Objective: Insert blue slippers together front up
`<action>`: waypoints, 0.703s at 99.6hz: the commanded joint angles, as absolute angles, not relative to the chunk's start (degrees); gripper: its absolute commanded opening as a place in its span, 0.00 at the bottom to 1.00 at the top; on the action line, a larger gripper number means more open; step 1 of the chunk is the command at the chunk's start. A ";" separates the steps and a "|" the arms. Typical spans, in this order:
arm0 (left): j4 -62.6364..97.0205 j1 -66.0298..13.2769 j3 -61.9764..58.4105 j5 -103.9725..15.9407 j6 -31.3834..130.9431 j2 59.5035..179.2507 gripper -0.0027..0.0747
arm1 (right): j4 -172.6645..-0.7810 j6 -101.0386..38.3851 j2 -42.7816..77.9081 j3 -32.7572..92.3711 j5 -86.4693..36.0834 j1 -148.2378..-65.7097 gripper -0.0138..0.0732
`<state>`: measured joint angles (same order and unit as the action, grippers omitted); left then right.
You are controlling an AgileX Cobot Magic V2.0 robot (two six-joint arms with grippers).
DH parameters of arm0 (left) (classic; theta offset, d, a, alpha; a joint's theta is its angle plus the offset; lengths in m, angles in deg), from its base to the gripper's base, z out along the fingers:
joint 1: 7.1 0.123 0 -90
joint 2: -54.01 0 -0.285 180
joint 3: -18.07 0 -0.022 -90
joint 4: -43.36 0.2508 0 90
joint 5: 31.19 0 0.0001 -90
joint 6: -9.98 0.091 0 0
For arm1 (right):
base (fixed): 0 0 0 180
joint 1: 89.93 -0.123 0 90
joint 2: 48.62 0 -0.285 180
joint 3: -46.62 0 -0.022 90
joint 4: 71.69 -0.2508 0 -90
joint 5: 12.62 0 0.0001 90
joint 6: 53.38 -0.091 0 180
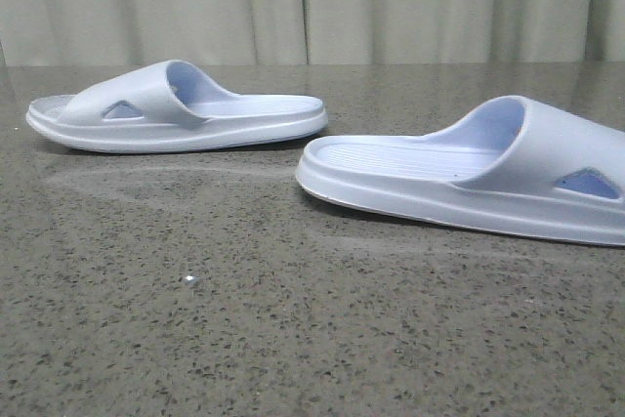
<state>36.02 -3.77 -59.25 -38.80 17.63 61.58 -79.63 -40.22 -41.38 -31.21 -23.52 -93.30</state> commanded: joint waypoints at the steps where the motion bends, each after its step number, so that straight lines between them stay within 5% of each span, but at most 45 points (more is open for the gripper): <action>1: 35.86 -3.62 -59.82 -34.23 17.04 59.83 0.05 | -79.22 -40.01 -42.52 -32.43 -18.80 -93.07 0.07; 70: 26.96 -3.62 -59.82 -34.02 17.04 59.83 0.05 | -91.03 -40.01 -42.52 -32.43 -15.77 -93.07 0.07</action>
<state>32.68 -3.77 -59.25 -38.80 17.63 61.58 -86.53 -40.22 -41.38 -31.21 -20.68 -93.30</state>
